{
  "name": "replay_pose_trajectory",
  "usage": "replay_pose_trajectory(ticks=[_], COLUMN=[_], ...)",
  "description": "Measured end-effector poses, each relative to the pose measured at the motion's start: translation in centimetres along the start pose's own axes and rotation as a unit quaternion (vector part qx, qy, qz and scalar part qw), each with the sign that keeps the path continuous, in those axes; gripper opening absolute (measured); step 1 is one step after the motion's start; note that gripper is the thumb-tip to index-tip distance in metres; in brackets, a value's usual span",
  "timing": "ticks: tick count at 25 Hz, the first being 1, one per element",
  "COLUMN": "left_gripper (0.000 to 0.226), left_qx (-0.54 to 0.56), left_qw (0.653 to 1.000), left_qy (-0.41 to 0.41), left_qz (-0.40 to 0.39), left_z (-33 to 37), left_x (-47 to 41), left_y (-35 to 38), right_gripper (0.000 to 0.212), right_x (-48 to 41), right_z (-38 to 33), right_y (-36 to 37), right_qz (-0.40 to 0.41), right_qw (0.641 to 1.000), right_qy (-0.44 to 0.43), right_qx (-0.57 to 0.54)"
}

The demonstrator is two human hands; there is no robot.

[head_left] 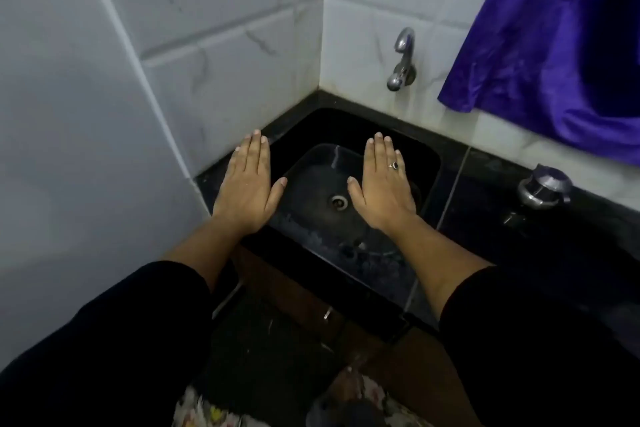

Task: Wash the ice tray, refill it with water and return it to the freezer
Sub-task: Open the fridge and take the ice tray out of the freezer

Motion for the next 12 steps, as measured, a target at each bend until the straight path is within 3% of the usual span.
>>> replay_pose_trajectory(ticks=[12], left_gripper=[0.080], left_qx=[0.001], left_qw=[0.980], left_qy=[-0.194], left_qz=[-0.055], left_z=[0.3], left_x=[19.2], left_y=[0.7], right_gripper=[0.080], right_x=[10.6], right_z=[-8.7], right_y=[4.3], right_qz=[-0.106], right_qw=[0.977], right_qy=[-0.183], right_qx=[-0.007])
Point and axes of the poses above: each hand's wrist, its own x-axis away from the middle knuckle, its own y-axis out of the palm, z = x × y, the point moved 7 cm from there along -x, towards the middle knuckle, and after that the axes turned 5 degrees about y, right-handed, at the moved point
